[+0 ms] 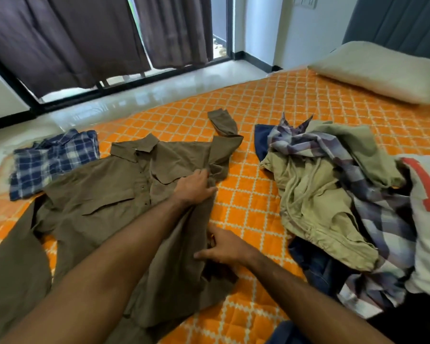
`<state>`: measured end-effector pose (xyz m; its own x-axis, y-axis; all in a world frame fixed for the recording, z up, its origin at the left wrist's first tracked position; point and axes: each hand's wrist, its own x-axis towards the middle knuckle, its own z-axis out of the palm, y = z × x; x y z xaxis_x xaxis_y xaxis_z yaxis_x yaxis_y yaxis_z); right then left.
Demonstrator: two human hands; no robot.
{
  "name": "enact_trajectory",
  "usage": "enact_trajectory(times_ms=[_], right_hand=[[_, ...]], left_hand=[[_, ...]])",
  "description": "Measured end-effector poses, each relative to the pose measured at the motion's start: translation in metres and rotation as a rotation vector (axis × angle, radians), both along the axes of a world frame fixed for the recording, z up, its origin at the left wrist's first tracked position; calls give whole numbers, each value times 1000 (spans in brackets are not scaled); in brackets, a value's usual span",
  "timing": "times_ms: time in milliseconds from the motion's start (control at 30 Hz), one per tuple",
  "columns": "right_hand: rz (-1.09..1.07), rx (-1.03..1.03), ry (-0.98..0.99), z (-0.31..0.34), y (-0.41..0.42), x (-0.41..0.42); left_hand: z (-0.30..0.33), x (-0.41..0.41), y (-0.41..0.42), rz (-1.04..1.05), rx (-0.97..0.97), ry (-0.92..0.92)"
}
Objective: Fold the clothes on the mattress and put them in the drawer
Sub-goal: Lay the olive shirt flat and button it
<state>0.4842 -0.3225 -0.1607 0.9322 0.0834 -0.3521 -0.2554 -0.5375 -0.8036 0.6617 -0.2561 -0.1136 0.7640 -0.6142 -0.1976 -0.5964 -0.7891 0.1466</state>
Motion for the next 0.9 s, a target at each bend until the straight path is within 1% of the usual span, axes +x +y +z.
enact_trajectory(times_ms=[67,133,200,233,267,300,333,400,467,533,600,633,667,700,767,833,900], right_hand=[[-12,-103,-26,-15,0,-3],[-106,-71,-128,-20,4,-8],[-278,104,-245,-22,6,-12],[-367,221,-251,-20,7,-12],[-428,344,-223,-20,6,-12],[-457,418,-188,-17,3,-11],[-469,470,-168,-16,-2,-10],[-491,510,-127,-10,-15,-11],[-470,512,-38,-1,-32,-14],[-392,481,45,1,-51,-23],[-423,280,-19,-3,-66,-31],[-470,172,-71,-4,-71,-36],[-528,86,-137,-8,-74,-39],[-590,48,-186,-7,-74,-43],[-659,46,-219,1,-73,-49],[-666,60,-141,2,-75,-48],[-644,72,-54,1,-80,-47]], left_hand=[[-12,9,-23,61,39,-14],[-22,16,-34,106,68,-46],[-30,22,-42,119,103,-28],[-30,25,-44,138,88,-19],[-29,27,-46,172,52,-4],[-27,31,-49,220,-17,13],[-25,37,-53,287,-118,31],[-20,47,-60,410,-324,37],[-13,56,-65,468,-461,14],[-7,57,-70,487,-512,-16],[-8,53,-74,476,-517,6],[-13,50,-74,454,-503,59],[-18,46,-72,420,-468,122],[-23,40,-70,368,-423,170],[-28,25,-61,227,-377,175],[-26,8,-47,88,-415,97],[-23,-12,-24,5,-464,14]])
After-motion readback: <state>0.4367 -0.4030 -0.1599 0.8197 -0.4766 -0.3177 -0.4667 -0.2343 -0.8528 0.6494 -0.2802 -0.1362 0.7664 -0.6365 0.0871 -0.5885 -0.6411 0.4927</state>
